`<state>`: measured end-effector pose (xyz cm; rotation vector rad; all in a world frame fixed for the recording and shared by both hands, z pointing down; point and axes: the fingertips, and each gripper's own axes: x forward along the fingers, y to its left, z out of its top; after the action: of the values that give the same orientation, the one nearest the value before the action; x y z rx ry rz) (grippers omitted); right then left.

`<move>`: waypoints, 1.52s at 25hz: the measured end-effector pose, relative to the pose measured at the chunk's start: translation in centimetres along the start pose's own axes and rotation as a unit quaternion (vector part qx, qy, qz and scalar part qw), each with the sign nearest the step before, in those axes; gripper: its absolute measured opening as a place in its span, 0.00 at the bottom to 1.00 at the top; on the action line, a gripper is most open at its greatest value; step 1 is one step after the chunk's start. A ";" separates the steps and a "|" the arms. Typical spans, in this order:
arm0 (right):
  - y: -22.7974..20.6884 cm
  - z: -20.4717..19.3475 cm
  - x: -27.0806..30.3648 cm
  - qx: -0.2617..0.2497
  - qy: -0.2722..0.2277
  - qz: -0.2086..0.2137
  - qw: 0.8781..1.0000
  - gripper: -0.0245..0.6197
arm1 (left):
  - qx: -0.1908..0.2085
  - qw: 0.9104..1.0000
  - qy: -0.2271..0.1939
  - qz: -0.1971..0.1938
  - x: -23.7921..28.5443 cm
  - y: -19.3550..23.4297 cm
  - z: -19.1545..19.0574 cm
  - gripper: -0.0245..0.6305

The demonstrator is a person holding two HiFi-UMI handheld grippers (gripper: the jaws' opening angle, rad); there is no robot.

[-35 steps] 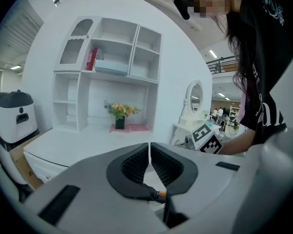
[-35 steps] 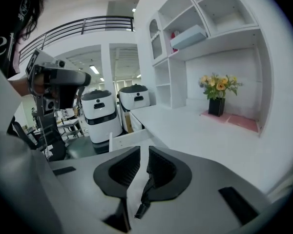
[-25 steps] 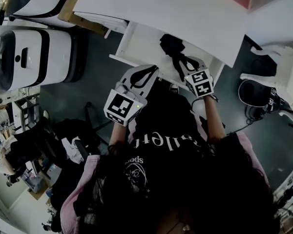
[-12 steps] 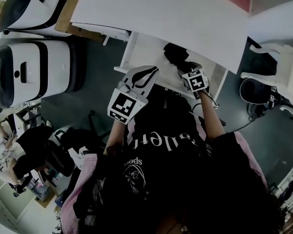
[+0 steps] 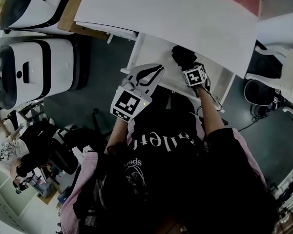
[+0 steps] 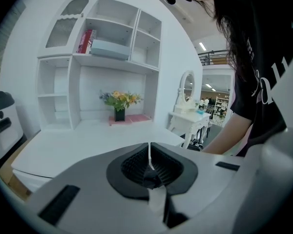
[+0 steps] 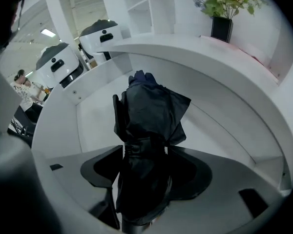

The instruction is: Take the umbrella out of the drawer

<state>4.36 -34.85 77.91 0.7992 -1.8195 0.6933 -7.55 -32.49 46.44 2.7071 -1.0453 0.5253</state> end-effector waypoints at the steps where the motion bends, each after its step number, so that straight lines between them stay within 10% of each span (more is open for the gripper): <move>1: 0.0 0.2 0.3 -0.007 -0.001 -0.003 1.000 0.46 | -0.001 1.000 0.003 0.002 -0.1 0.2 -0.3 0.07; 21: 0.5 -0.8 0.4 -0.091 0.057 0.014 0.994 0.47 | -0.019 0.999 0.019 0.022 -1.9 1.0 -2.6 0.07; 27: 2.8 0.3 -3.3 -0.178 0.025 0.028 0.983 0.47 | -0.024 0.999 0.014 0.037 -2.5 0.3 -2.5 0.07; 38: 6.0 2.5 -13.2 -0.136 -0.075 0.065 0.986 0.47 | -0.025 0.997 0.004 0.068 -4.2 -2.0 -1.5 0.07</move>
<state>2.14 -30.18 64.10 0.5673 -2.0627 0.4630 -9.43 -28.03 46.09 2.6016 -1.2304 0.5240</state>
